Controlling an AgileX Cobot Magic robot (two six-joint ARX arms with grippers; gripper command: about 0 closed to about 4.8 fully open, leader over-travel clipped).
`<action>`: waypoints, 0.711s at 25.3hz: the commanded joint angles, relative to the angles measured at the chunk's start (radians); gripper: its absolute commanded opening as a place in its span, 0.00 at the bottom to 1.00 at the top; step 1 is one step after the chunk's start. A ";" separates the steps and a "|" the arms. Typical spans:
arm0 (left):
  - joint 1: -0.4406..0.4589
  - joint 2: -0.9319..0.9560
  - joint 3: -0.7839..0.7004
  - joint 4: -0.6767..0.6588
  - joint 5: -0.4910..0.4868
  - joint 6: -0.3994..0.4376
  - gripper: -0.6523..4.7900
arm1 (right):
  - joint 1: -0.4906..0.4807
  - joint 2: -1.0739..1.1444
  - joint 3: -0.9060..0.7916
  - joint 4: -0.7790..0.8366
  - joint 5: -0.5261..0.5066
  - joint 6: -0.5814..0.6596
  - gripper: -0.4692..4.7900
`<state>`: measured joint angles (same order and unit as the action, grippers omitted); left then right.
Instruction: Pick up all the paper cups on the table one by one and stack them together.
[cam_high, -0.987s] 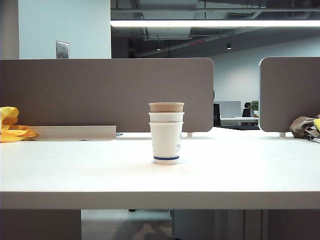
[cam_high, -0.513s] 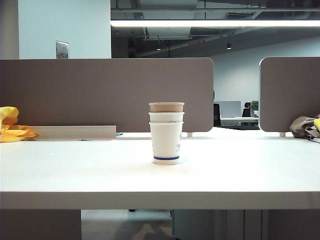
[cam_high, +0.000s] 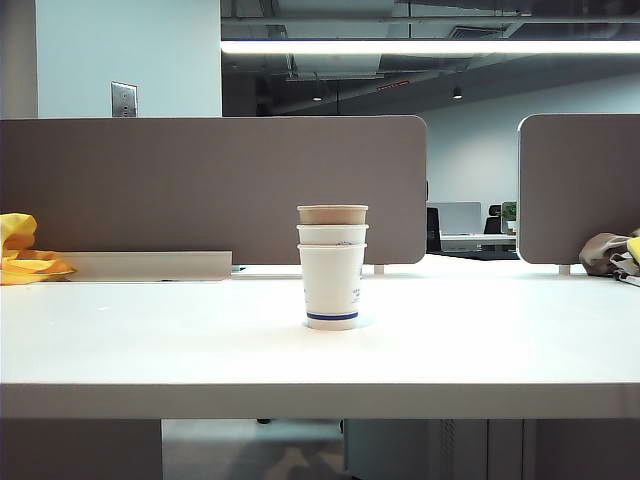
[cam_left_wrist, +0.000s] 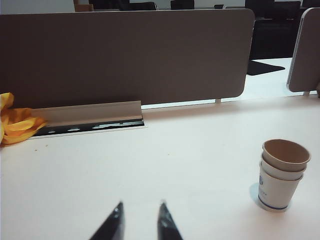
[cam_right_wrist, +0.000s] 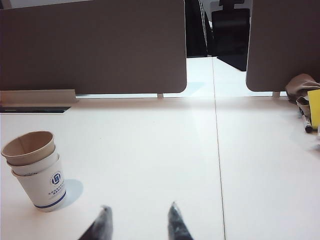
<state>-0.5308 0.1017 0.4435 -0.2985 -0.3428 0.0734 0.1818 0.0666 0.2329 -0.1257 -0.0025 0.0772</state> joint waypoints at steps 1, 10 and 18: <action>0.000 0.000 0.002 0.007 -0.086 -0.001 0.28 | 0.000 0.000 0.005 0.005 0.001 0.001 0.37; 0.000 0.000 0.006 0.008 -0.106 0.000 0.28 | 0.000 0.000 0.005 -0.006 0.004 0.000 0.37; 0.000 0.000 0.005 0.008 -0.106 0.000 0.28 | 0.000 0.000 0.005 -0.006 0.003 0.000 0.37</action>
<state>-0.5304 0.1017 0.4446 -0.3000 -0.4488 0.0734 0.1818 0.0666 0.2329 -0.1413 -0.0029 0.0772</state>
